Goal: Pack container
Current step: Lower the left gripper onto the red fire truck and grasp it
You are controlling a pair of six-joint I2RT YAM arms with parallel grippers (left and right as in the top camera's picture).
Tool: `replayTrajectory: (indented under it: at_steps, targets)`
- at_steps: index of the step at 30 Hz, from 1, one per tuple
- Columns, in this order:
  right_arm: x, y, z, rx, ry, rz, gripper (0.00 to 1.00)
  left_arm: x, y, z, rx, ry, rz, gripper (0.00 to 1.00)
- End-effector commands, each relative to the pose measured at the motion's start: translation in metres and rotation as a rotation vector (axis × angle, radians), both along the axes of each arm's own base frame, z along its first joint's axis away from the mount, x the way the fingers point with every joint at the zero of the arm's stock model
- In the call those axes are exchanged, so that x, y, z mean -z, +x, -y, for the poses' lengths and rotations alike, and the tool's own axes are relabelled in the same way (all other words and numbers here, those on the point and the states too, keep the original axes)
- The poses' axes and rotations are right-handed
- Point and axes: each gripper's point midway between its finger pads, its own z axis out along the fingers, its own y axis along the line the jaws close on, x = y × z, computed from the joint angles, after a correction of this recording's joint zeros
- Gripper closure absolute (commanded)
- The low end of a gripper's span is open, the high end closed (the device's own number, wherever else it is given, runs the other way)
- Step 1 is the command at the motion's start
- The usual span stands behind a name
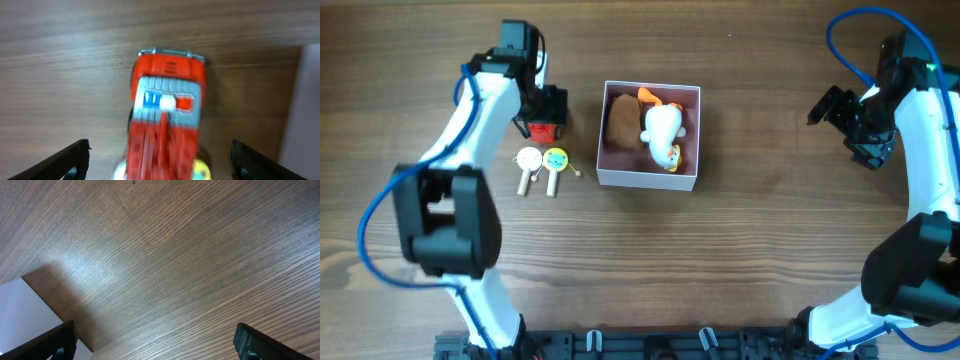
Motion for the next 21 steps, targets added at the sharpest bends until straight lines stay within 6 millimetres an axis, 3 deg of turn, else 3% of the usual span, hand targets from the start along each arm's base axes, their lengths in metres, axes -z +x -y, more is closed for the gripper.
replayTrajectory:
  at_steps: [1, 6, 10, 12, 17, 21]
  targets:
    - [0.007, -0.002, -0.004, 0.010, 0.023, -0.024, 0.00, 0.026, 0.005, 0.005, -0.011, -0.037, -0.030, 0.12]
    - [0.007, -0.005, -0.004, 0.011, 0.025, -0.034, 0.00, 0.042, 0.012, 0.005, -0.011, -0.038, -0.029, 0.16]
    - [0.007, -0.006, -0.005, 0.011, 0.026, -0.039, 0.00, 0.053, 0.010, 0.005, -0.012, -0.035, -0.051, 0.37]
    - [0.007, -0.007, -0.005, 0.011, 0.027, -0.042, 0.00, 0.055, 0.009, 0.005, -0.012, -0.035, -0.059, 0.42]
    - [0.007, -0.007, -0.005, 0.010, 0.027, -0.043, 0.00, 0.054, 0.009, 0.005, -0.012, -0.035, -0.057, 0.57]
    - [0.007, -0.008, -0.005, 0.011, 0.028, -0.046, 0.00, 0.041, 0.007, 0.005, -0.012, -0.036, -0.044, 0.57]
